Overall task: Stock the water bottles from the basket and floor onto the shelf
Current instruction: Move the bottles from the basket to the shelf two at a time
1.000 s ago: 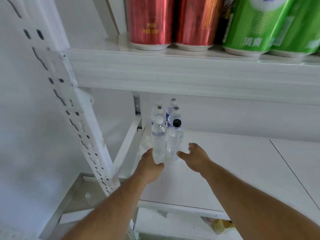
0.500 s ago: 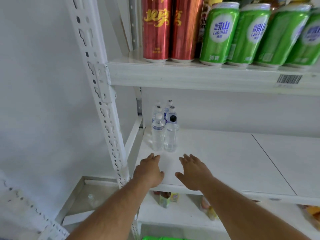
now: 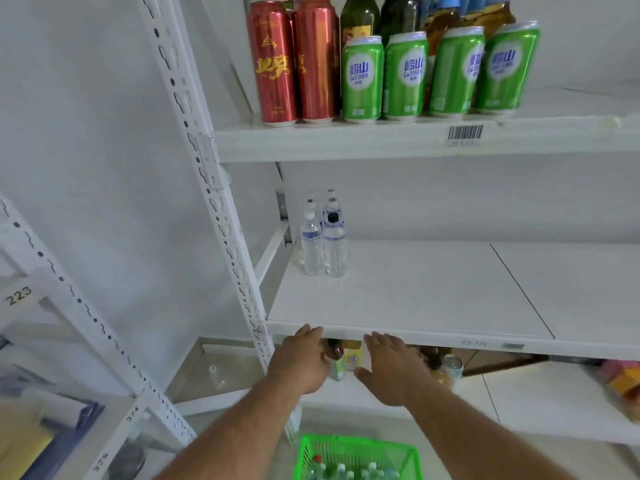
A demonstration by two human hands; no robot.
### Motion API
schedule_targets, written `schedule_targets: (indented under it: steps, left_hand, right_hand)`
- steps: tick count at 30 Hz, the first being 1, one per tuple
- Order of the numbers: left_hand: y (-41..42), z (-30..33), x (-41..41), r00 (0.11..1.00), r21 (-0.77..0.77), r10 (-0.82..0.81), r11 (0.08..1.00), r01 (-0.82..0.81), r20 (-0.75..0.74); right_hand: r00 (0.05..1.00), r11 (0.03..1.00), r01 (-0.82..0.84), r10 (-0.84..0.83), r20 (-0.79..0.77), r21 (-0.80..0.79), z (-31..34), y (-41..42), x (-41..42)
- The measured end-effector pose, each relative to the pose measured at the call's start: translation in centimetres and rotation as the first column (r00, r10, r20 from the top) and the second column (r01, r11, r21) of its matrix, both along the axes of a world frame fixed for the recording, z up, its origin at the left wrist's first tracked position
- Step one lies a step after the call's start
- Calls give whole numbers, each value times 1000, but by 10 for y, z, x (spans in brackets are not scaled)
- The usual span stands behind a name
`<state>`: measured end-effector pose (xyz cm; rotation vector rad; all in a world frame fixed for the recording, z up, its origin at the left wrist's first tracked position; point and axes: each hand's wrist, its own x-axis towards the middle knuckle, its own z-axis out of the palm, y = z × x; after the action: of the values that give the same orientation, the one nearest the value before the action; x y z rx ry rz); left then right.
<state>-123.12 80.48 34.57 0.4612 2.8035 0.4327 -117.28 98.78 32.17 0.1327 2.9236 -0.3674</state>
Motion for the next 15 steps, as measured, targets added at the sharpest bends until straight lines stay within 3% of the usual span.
schedule_targets:
  steps: [15]
  left_hand:
    - [-45,-85,84,976,-12,41,999,-40,213]
  right_hand:
    - [977,988,133,-118,180,-73,-61,-18,105]
